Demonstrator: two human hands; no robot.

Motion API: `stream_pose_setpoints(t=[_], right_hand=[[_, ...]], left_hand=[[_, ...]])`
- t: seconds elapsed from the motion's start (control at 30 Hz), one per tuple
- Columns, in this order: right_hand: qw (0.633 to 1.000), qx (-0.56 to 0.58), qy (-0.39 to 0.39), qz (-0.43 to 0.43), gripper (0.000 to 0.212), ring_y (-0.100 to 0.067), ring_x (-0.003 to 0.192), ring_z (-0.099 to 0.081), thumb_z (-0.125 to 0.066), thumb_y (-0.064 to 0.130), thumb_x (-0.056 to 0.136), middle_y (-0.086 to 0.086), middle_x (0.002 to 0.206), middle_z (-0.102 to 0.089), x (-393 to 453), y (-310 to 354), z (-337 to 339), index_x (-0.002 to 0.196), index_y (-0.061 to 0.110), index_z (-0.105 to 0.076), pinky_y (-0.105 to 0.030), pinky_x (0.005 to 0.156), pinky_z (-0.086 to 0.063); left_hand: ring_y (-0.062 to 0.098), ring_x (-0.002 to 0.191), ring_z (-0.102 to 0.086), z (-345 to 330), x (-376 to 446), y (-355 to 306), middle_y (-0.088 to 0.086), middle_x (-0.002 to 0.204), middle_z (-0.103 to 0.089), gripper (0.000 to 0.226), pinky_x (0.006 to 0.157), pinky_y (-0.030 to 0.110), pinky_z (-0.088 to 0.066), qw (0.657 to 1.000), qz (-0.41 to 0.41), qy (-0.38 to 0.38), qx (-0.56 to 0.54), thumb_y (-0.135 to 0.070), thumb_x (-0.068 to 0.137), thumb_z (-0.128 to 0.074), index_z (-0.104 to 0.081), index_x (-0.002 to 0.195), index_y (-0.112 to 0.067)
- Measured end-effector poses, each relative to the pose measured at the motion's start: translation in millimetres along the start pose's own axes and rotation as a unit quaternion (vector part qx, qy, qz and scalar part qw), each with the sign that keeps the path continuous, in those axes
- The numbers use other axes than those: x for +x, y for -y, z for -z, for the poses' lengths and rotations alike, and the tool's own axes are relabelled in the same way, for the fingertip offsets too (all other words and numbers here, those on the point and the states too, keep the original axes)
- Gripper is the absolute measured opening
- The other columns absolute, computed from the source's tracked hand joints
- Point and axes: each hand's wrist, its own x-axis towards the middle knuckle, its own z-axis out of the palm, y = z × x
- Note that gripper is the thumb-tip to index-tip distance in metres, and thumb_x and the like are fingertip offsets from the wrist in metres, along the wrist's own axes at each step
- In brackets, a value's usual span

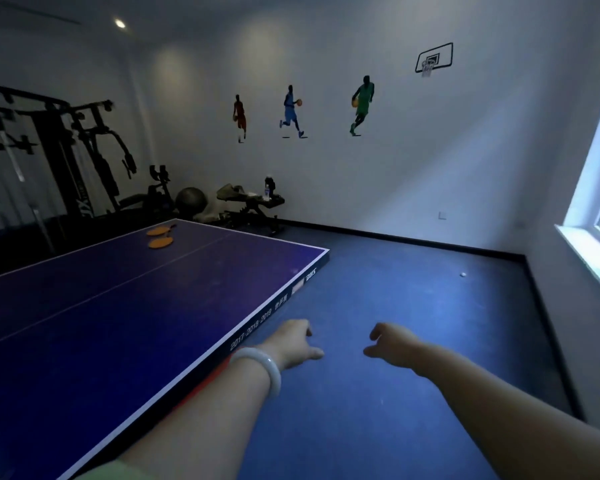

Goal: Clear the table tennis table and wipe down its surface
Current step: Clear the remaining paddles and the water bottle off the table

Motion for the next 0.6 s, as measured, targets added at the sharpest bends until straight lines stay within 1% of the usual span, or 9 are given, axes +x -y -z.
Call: stream_pose_setpoints(t=[0.03, 0.1, 0.2, 0.3, 0.47, 0.6], right_hand=[[1.000, 0.002, 0.004, -0.002, 0.054, -0.025, 0.126, -0.051, -0.062, 0.036, 0.095, -0.010, 0.141, -0.051, 21, -5, 12, 0.139, 0.010, -0.048, -0.028, 0.096, -0.042], [1.000, 0.011, 0.004, -0.009, 0.053, -0.024, 0.125, -0.052, -0.063, 0.036, 0.094, -0.008, 0.139, -0.052, 66, -23, 37, 0.139, 0.011, -0.049, -0.025, 0.091, -0.041], [0.999, 0.030, -0.007, -0.032, 0.051, -0.023, 0.122, -0.053, -0.065, 0.034, 0.092, -0.006, 0.137, -0.054, 135, -71, 74, 0.136, 0.013, -0.051, -0.022, 0.083, -0.038], [0.997, 0.048, -0.010, -0.057, 0.050, -0.023, 0.120, -0.055, -0.067, 0.033, 0.091, -0.006, 0.135, -0.055, 197, -127, 102, 0.135, 0.012, -0.052, -0.021, 0.081, -0.038], [0.995, 0.061, -0.011, -0.079, 0.050, -0.022, 0.120, -0.054, -0.067, 0.033, 0.092, -0.006, 0.135, -0.054, 324, -223, 156, 0.135, 0.012, -0.051, -0.023, 0.082, -0.040], [0.997, 0.045, 0.006, -0.063, 0.050, -0.022, 0.120, -0.055, -0.066, 0.033, 0.092, -0.006, 0.135, -0.055, 430, -276, 203, 0.135, 0.012, -0.051, -0.024, 0.086, -0.042]], left_hand=[[0.021, 0.114, -0.056, 3, 26, -4, 0.006, 0.131, -0.052, 0.053, 0.096, 0.034, -0.049, 1.000, 0.003, 0.005, -0.001, -0.034, 0.086, -0.072, -0.052, 0.129, -0.010], [0.020, 0.112, -0.058, 7, 82, -18, 0.005, 0.130, -0.054, 0.052, 0.096, 0.032, -0.048, 1.000, -0.003, 0.012, 0.017, -0.035, 0.085, -0.072, -0.053, 0.127, -0.011], [0.019, 0.117, -0.054, -3, 177, -52, 0.005, 0.131, -0.055, 0.052, 0.097, 0.029, -0.044, 0.998, -0.021, 0.026, 0.046, -0.038, 0.085, -0.072, -0.054, 0.126, -0.012], [0.019, 0.120, -0.052, -22, 265, -93, 0.003, 0.132, -0.054, 0.053, 0.094, 0.026, -0.040, 0.996, -0.040, 0.046, 0.066, -0.041, 0.085, -0.071, -0.054, 0.127, -0.014], [0.019, 0.120, -0.051, -51, 418, -161, 0.004, 0.134, -0.051, 0.053, 0.097, 0.029, -0.043, 0.997, -0.051, 0.045, 0.044, -0.039, 0.086, -0.071, -0.053, 0.129, -0.013], [0.018, 0.115, -0.053, -57, 527, -196, 0.002, 0.134, -0.048, 0.053, 0.095, 0.029, -0.046, 0.999, -0.016, 0.039, 0.019, -0.040, 0.086, -0.069, -0.051, 0.129, -0.015]])
